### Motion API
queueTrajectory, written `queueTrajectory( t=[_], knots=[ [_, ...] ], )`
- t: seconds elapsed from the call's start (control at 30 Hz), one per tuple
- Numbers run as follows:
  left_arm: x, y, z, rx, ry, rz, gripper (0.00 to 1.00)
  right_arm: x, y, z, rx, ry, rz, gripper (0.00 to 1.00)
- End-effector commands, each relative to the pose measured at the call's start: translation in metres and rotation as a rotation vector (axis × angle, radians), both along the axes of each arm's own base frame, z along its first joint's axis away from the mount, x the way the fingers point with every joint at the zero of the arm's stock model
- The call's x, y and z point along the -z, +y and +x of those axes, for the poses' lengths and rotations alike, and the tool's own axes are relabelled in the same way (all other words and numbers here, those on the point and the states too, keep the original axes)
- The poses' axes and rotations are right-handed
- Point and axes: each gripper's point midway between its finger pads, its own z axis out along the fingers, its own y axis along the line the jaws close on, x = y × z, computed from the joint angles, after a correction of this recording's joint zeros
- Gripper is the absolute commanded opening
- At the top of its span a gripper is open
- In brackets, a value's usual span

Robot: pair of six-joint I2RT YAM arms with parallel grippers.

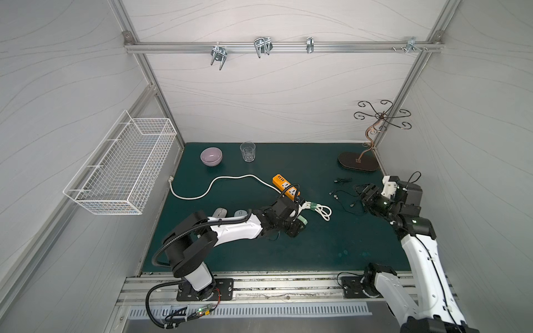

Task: Unplug the wireless mouse
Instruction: Place the power cord at the center of the board, then place the plug at the center of the board.

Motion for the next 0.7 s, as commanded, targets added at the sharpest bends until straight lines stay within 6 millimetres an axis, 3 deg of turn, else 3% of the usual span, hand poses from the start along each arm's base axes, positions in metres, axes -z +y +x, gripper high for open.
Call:
queueTrajectory(
  t=[0.0, 0.23, 0.43, 0.67],
  knots=[
    [-0.005, -0.017, 0.002, 0.009, -0.014, 0.014, 0.13, -0.003, 0.002, 0.002, -0.007, -0.022, -0.005, 0.71],
    [0.014, -0.031, 0.008, -0.06, 0.074, 0.054, 0.15, -0.003, 0.003, 0.001, -0.01, -0.021, 0.001, 0.71],
    [0.044, -0.041, 0.012, -0.135, 0.115, 0.182, 0.15, -0.006, 0.004, 0.0, -0.011, -0.031, 0.006, 0.71],
    [0.063, -0.034, 0.006, -0.232, 0.096, 0.305, 0.12, -0.007, 0.003, -0.003, -0.005, -0.031, -0.004, 0.71]
  ],
)
